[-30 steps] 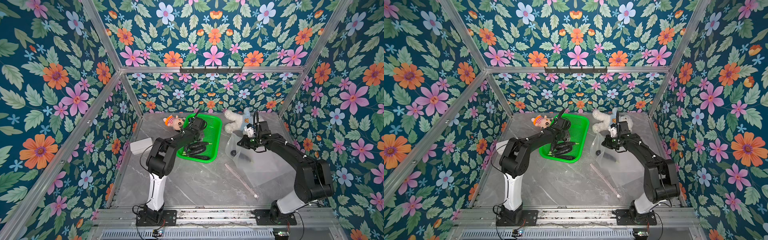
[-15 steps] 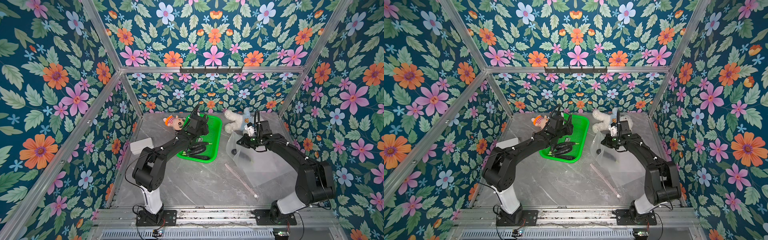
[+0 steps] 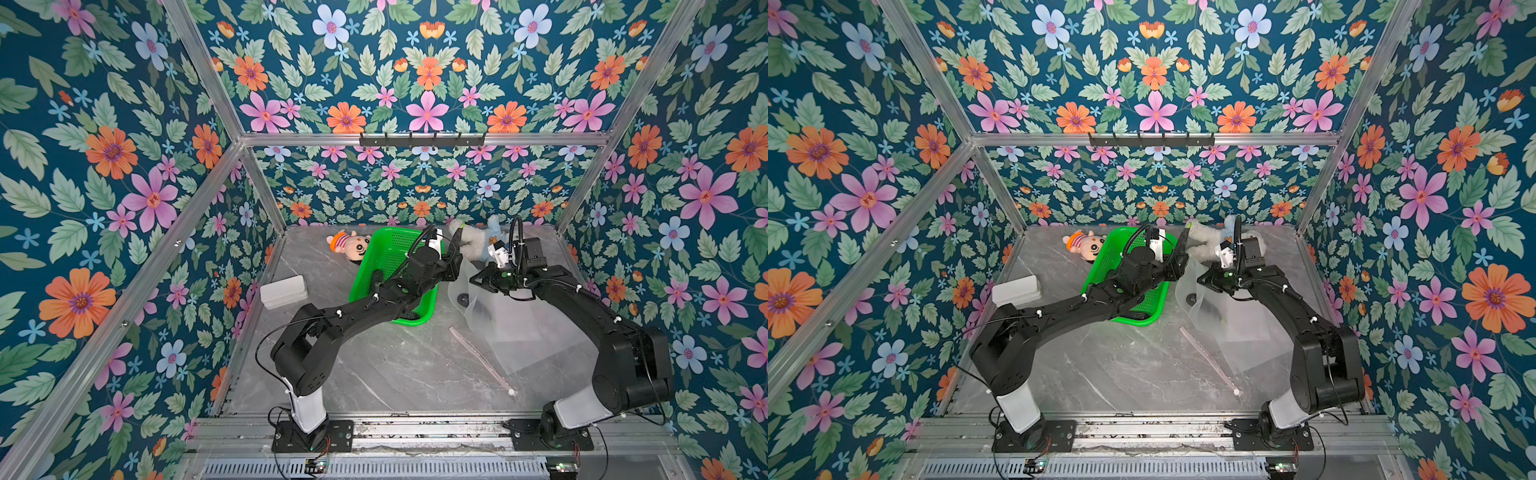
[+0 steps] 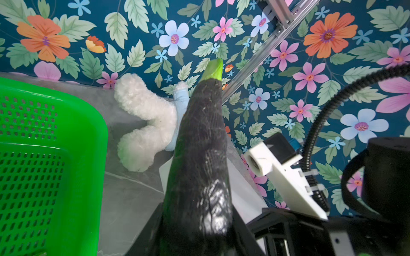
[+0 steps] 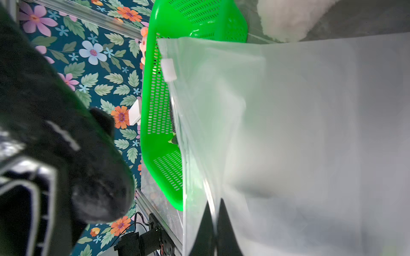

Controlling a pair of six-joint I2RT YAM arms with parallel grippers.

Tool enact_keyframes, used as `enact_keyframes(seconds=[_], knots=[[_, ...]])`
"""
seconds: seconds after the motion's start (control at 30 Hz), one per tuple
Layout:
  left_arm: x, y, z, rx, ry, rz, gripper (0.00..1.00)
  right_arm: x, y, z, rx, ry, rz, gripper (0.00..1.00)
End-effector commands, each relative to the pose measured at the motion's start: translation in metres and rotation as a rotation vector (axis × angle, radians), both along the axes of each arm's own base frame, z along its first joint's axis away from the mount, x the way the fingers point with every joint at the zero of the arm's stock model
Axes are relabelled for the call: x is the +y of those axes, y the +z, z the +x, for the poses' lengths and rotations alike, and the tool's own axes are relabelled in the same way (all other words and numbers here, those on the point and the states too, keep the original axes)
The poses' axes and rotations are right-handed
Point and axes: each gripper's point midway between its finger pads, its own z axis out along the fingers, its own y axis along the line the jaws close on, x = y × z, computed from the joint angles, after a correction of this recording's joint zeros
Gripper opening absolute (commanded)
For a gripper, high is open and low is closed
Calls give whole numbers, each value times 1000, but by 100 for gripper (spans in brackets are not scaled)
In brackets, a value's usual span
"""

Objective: Place the eggplant in a zip-top bag and seal the zipper
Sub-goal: Place the eggplant in the zipper food storage bag.

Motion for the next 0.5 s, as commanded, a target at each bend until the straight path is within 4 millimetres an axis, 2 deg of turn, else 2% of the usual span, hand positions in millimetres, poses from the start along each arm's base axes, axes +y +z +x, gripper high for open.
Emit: enact_keyframes(seconds=[0.0, 0.17, 0.37, 0.47], knots=[[-1, 18, -3, -81, 33, -42, 37, 3, 19, 1, -27, 6, 58, 0], [-5, 16, -17, -109, 23, -91, 37, 1, 35, 2, -42, 0, 108, 0], [-15, 20, -38, -137, -46, -108, 37, -4, 40, 5, -49, -12, 129, 0], [-17, 10, -40, -113, -47, -85, 37, -4, 42, 7, -53, -12, 138, 0]])
